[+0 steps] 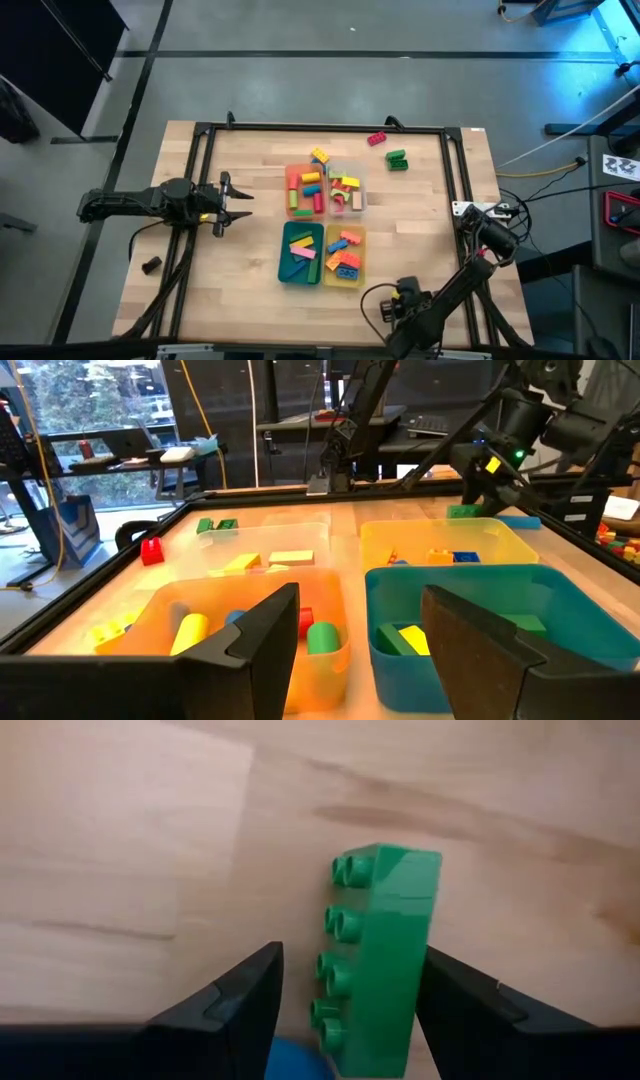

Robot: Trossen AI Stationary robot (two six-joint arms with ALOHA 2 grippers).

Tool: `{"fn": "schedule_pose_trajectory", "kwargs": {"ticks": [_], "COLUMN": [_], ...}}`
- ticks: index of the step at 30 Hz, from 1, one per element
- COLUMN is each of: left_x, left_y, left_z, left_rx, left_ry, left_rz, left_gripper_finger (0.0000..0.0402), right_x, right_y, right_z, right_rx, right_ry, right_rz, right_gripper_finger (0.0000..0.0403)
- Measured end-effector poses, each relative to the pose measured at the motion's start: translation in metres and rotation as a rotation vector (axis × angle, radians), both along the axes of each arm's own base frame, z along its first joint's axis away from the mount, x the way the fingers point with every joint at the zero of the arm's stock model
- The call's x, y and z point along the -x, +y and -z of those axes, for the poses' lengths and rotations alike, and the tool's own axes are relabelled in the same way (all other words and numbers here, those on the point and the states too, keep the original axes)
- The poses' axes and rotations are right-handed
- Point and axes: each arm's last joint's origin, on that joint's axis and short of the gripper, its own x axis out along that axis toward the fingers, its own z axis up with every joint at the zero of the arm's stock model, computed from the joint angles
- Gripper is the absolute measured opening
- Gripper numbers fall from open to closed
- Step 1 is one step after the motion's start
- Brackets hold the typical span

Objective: Sort blocks by size
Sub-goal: Put the bottom green game piece into the yellow bin

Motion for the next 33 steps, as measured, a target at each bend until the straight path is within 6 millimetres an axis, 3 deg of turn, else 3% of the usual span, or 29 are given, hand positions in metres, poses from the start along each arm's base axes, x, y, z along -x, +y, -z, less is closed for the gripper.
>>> {"fn": "schedule_pose_trajectory", "kwargs": {"ticks": [9, 12, 17, 20, 27, 33], "left_x": [0.0, 0.0, 0.0, 0.0, 0.0, 0.0], "left_y": [0.0, 0.0, 0.0, 0.0, 0.0, 0.0], "left_z": [0.0, 0.0, 0.0, 0.0, 0.0, 0.0], "left_rx": [0.044, 0.069, 0.068, 0.048, 0.045, 0.045], "left_ry": [-0.002, -0.003, -0.003, -0.001, -0.001, -0.002], "left_rz": [-0.004, -0.006, -0.006, -0.004, -0.004, -0.005], "left_gripper_finger": [0.0194, 0.0194, 0.0194, 0.0194, 0.0194, 0.0194], "right_x": [-0.002, -0.002, -0.005, -0.008, -0.021, -0.048], "right_y": [0.001, 0.001, -0.002, -0.004, -0.032, -0.061], "right_z": [0.004, 0.004, 0.004, 0.003, -0.006, -0.024], "right_rx": [-0.016, 0.009, 0.073, 0.135, 0.326, 0.401], "right_ry": [-0.031, -0.064, -0.14, -0.21, -0.199, -0.116], "right_rz": [-0.032, -0.043, -0.066, -0.09, -0.082, -0.096], "right_gripper_finger": [0.0207, 0.018, 0.0101, 0.0095, 0.0095, 0.0102]}}
